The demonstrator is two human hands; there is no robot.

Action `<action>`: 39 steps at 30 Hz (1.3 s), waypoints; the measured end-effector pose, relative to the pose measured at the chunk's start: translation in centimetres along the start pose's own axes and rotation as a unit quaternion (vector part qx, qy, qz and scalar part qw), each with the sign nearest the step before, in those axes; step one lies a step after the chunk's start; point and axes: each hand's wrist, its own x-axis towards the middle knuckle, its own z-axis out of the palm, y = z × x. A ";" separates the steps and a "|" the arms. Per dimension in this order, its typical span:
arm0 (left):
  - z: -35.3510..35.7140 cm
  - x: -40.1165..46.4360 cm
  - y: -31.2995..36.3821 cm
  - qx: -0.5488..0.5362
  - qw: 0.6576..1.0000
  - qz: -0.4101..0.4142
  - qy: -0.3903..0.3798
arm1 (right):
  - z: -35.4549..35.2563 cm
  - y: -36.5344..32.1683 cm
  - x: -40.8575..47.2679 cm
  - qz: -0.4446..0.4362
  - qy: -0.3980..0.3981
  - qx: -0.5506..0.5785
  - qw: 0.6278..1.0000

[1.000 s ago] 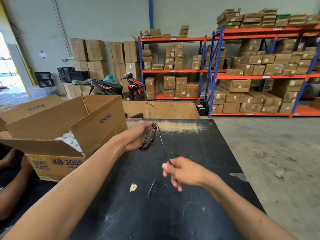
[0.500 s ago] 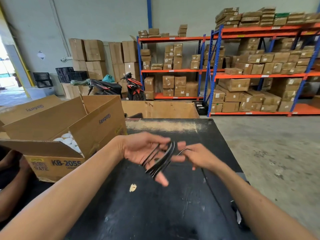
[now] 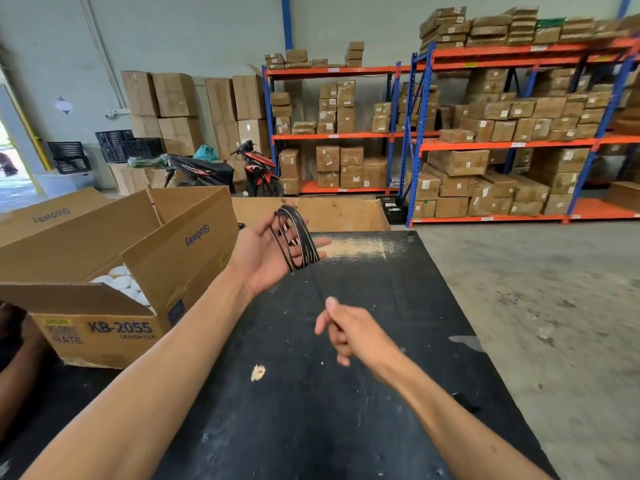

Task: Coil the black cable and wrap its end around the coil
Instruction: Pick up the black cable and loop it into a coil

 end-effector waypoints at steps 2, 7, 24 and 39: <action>1.1 -0.7 0.4 0.001 0.999 -0.014 -0.048 | 0.2 1.5 0.0 0.021 0.010 -0.016 1.000; 1.1 -2.5 0.0 0.123 0.951 -0.186 -0.216 | -2.4 0.9 1.4 0.075 0.114 -0.051 0.989; -1.8 -0.1 -2.9 0.084 0.990 -0.079 0.078 | -1.8 -3.3 1.3 -0.026 0.042 -0.086 0.995; 1.3 -0.1 -4.5 0.065 0.997 0.050 0.017 | -2.0 -0.7 1.0 0.076 0.118 0.206 0.968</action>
